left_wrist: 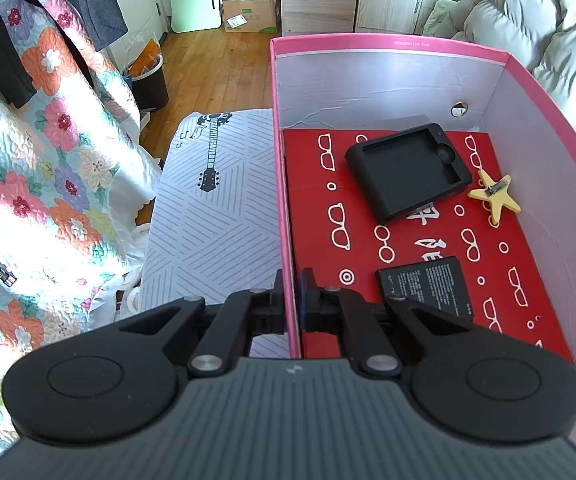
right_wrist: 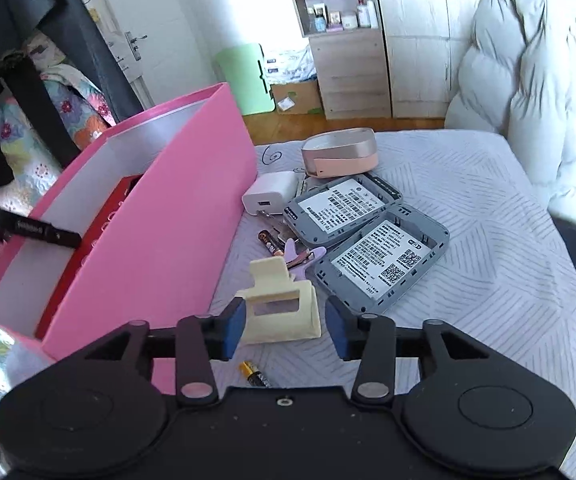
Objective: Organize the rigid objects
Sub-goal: 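Move the right tool back to the table and grasp the beige claw clip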
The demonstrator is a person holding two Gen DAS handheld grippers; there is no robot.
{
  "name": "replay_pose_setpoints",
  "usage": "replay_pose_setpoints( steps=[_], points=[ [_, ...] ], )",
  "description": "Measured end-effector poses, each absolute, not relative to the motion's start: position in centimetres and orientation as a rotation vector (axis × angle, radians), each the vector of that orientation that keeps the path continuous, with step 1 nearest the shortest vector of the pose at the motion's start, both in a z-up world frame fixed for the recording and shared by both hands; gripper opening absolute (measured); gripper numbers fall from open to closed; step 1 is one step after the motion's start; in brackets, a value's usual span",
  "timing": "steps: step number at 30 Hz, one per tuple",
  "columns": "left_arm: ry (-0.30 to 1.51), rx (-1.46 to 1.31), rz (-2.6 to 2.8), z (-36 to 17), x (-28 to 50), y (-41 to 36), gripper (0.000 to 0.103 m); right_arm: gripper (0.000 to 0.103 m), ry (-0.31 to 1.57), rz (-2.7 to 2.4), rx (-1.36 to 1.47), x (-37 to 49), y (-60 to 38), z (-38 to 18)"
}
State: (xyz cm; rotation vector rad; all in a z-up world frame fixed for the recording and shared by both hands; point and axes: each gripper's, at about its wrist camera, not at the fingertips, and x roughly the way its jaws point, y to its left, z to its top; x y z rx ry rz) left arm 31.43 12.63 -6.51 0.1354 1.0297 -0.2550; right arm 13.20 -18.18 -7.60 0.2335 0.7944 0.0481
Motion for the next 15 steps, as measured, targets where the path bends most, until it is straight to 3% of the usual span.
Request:
replay_pose_setpoints(
  steps=[5, 12, 15],
  points=[
    [1.030, 0.137, -0.256, -6.5, 31.4, 12.6, 0.004, 0.061, 0.757, 0.058, 0.222, 13.0, -17.3, -8.5],
    [1.030, 0.136, -0.256, -6.5, 31.4, 12.6, 0.004, 0.061, 0.728, 0.016, 0.074, 13.2, -15.1, -9.2],
    [1.028, 0.139, -0.255, -6.5, 31.4, 12.6, 0.005, 0.056, 0.713, 0.010, 0.032, 13.2, -14.4, -9.7]
  ],
)
